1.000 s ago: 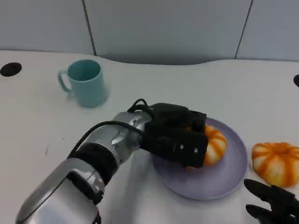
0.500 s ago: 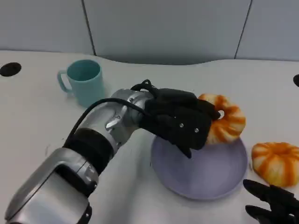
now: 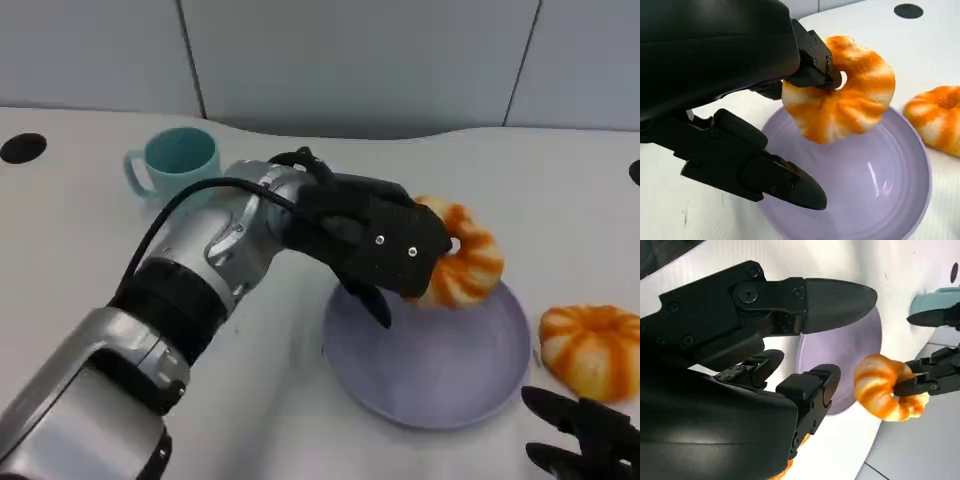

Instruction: Grasp the bread from the table and place it into the plate.

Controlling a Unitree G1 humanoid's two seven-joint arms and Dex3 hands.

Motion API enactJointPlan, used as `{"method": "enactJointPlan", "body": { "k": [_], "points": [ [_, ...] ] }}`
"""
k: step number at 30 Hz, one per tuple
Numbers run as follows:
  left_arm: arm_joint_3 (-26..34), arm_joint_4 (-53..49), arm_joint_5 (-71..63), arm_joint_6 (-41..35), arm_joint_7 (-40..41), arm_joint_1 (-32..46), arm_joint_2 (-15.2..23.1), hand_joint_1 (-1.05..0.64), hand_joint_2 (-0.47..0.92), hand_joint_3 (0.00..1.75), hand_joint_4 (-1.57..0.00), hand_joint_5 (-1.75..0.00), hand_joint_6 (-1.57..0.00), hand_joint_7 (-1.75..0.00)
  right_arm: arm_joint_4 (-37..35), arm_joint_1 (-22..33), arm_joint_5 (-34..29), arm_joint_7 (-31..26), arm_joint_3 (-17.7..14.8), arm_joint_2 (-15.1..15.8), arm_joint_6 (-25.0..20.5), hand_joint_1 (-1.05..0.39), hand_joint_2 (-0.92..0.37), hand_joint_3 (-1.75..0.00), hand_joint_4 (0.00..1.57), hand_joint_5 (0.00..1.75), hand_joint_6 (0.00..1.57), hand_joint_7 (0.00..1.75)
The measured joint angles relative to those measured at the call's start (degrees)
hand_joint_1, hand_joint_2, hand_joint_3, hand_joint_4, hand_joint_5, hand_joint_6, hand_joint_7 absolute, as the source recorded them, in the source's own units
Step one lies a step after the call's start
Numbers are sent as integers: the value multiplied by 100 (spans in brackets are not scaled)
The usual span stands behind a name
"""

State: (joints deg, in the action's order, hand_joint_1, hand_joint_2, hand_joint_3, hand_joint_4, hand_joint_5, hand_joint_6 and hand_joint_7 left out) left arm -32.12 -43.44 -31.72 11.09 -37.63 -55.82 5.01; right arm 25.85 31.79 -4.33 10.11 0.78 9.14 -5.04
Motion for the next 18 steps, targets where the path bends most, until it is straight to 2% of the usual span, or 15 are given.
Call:
{"method": "enactJointPlan", "body": {
  "k": [2,4,5,6,7,8,9,10,12,16,18],
  "points": [
    [0,84,3,-7,-5,2,27,-72,86,1,0,-46,-32,-1,-1,0,4,0,-1,0,0,-45,-92,-47,70,4,56,0],
    [6,219,8,-1,-8,2,85,-73,87,0,-2,-47,-35,-3,-3,-1,10,0,-9,0,0,-45,-92,-47,70,4,56,0],
    [8,268,9,2,-13,2,113,-72,87,0,-4,-66,-45,-13,-4,-1,10,0,-13,0,0,-45,-92,-47,69,4,56,0],
    [10,305,12,-1,-38,2,142,-72,87,0,-2,-82,-45,-28,-4,-2,10,0,-14,0,0,-44,-92,-47,69,4,56,0],
    [10,328,16,-8,-73,2,172,-72,87,0,-1,-97,-39,-57,-4,-2,10,0,-15,1,0,-44,-92,-47,69,4,56,0],
    [11,337,19,-24,-98,2,197,-71,87,0,-1,-132,-24,-112,-4,-1,10,0,-18,1,0,-44,-92,-47,68,3,56,0],
    [16,339,26,-40,-122,2,216,-70,87,0,0,-151,-15,-141,-4,-1,8,0,-20,1,0,-44,-92,-47,68,3,56,0],
    [22,341,37,-46,-164,2,235,-70,87,0,0,-165,-8,-161,-5,-1,1,0,-21,3,0,-44,-92,-47,68,3,56,0],
    [23,348,45,-54,-208,2,266,-70,88,0,-1,-172,-3,-171,-4,-1,-19,-1,-21,13,0,-44,-92,-47,68,3,56,0],
    [24,414,50,-89,-280,2,285,-68,88,0,0,-174,-1,-174,-5,-1,-31,-1,-21,20,0,-43,-92,-47,68,3,56,0],
    [49,429,96,-126,-368,1,281,-66,87,0,0,-158,-2,-160,-4,1,-39,-1,-21,22,0,-44,-92,-47,67,2,56,0]
  ]
}}
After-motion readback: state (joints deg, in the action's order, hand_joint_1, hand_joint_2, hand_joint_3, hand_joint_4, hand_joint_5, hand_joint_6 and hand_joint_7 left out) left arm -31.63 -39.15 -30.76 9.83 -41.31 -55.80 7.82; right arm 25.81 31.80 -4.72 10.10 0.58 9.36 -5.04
